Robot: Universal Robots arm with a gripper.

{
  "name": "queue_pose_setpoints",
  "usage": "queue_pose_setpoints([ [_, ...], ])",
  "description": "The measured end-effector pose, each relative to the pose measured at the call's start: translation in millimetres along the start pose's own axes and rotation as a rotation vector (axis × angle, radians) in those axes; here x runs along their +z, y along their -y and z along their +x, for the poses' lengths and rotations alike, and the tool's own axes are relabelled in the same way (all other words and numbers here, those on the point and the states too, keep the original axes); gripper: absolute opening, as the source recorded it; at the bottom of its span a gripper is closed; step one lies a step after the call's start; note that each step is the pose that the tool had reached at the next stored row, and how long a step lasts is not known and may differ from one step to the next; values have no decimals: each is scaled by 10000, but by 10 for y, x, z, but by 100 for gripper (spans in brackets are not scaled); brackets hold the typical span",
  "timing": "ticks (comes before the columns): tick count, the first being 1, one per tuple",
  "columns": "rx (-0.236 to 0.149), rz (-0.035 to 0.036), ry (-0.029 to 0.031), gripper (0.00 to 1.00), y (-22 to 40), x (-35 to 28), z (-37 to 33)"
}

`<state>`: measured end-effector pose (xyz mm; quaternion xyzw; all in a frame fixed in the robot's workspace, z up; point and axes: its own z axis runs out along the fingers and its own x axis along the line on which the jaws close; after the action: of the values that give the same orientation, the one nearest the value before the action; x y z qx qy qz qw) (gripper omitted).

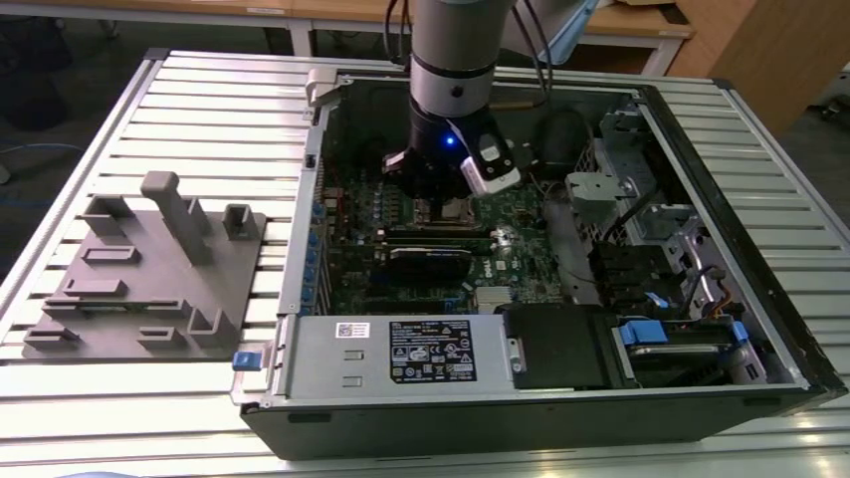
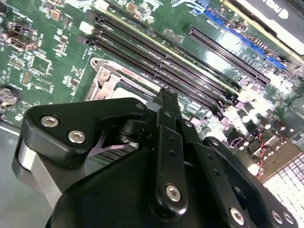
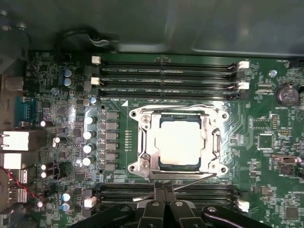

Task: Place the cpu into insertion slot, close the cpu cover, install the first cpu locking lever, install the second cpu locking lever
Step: 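Install the second cpu locking lever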

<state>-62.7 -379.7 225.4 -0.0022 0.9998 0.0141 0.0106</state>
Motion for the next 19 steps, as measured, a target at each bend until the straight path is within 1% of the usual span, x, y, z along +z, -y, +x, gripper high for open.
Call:
queue_pose_setpoints([
  [2, 0, 0, 0, 11, 2, 25, 11],
  [11, 0, 1, 0, 11, 4, 91, 49],
  [14, 0, 3, 0, 11, 5, 99, 64],
  [19, 0, 2, 1, 11, 5, 107, 121],
])
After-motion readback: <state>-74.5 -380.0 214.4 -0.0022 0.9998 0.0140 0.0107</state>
